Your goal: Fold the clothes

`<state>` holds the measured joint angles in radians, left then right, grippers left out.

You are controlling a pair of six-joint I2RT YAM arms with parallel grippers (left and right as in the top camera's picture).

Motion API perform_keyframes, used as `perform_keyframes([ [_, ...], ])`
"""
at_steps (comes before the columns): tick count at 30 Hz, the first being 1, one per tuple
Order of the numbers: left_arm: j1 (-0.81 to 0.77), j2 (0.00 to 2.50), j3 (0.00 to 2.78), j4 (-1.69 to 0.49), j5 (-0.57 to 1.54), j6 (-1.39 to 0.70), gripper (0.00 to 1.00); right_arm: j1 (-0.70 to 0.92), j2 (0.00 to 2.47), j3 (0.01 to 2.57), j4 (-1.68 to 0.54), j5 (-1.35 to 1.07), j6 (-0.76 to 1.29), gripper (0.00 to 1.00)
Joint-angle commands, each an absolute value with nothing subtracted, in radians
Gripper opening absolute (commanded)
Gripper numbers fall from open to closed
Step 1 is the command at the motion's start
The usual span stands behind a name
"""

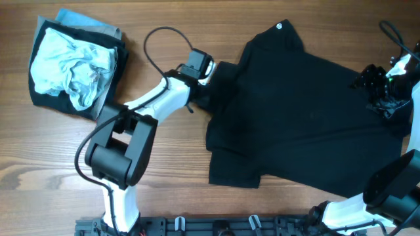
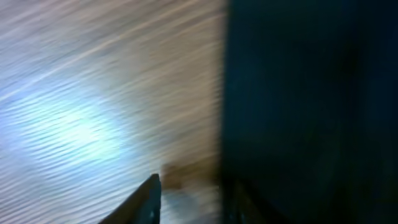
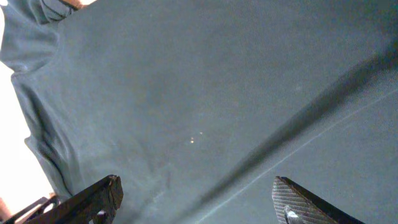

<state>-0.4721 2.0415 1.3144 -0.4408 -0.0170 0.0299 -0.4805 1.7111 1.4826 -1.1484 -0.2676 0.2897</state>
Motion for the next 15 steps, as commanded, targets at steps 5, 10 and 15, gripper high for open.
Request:
perform_keyframes([
  [5, -0.502, 2.065, 1.327, -0.405, 0.115, 0.057, 0.31, -0.479, 1.704, 1.477, -1.156, -0.250, 0.290, 0.83],
  [10, -0.501, 2.136, 1.327, -0.403, 0.073, 0.083, 0.27, -0.479, 1.704, 1.477, -1.160, -0.251, 0.289, 0.83],
  [15, -0.497, 2.236, 1.327, -0.402, -0.099, 0.038, 0.25, -0.479, 1.704, 1.477, -1.161, -0.250, 0.290, 0.83],
])
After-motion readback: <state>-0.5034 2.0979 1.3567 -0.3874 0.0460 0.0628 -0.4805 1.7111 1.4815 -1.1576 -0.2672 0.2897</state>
